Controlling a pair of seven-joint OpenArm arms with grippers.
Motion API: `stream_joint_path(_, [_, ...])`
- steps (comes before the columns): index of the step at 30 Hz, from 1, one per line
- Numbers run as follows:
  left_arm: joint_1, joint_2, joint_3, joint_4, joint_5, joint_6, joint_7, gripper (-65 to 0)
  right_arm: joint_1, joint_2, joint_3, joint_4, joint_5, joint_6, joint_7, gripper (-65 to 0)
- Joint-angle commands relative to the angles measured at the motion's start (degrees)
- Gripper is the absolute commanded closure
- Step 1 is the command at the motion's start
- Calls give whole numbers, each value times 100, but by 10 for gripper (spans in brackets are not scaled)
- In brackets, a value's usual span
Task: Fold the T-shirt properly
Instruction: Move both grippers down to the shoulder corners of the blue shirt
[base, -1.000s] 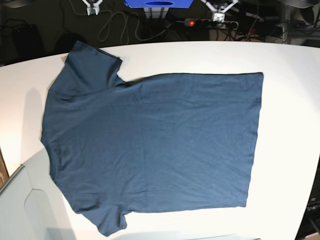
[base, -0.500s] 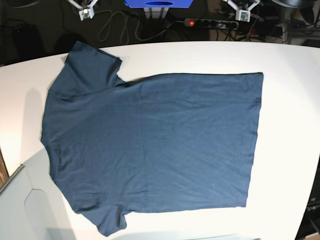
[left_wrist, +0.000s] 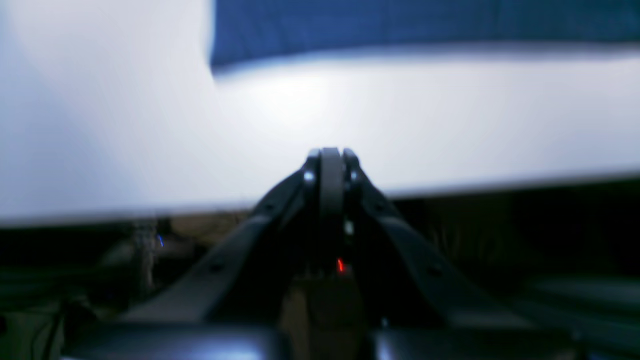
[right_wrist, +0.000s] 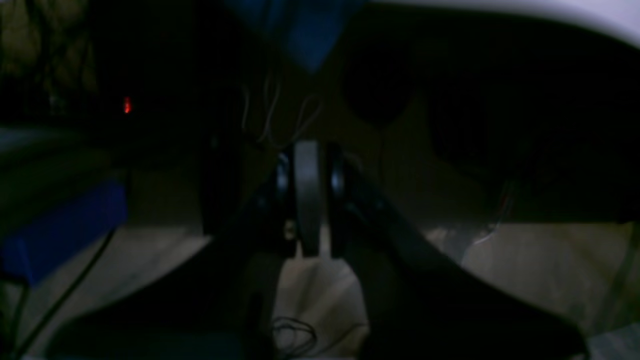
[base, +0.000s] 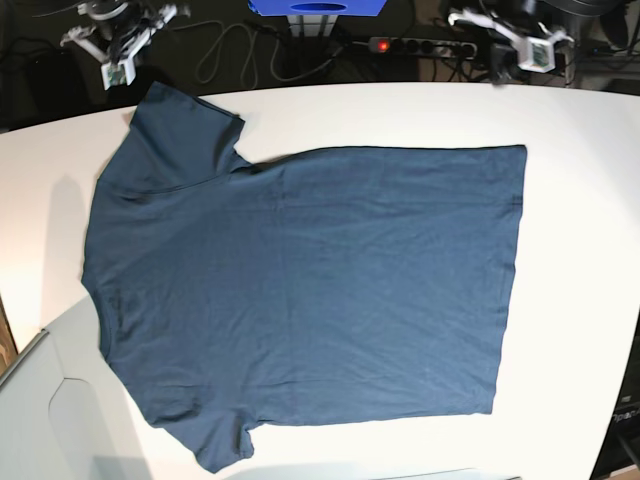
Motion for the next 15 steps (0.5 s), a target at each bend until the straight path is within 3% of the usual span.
stream_joint_path(1, [93,2,-95,147,-20,1,-111,0,41,-31,88,86,-21,16,53,0])
stream_joint_path(6, [-206,2,-280,244,-29,1,-119,0,551,-119,115,86,-21,25,1,-2])
stream_joint_path(9, [-391,2,-288,200,-29,1,-111,0,947,-119,88,86,-12,25,-412,-32])
stream_joint_path(12, [-479,20,-359,200,-29,1,-111,0,1307,-119,88,86,-3,315,-870,-142])
stream_joint_path(15, [-655,125,-420,200,-29,1,-111,-111,1466,-119,115,86,-12,764,-905,-285])
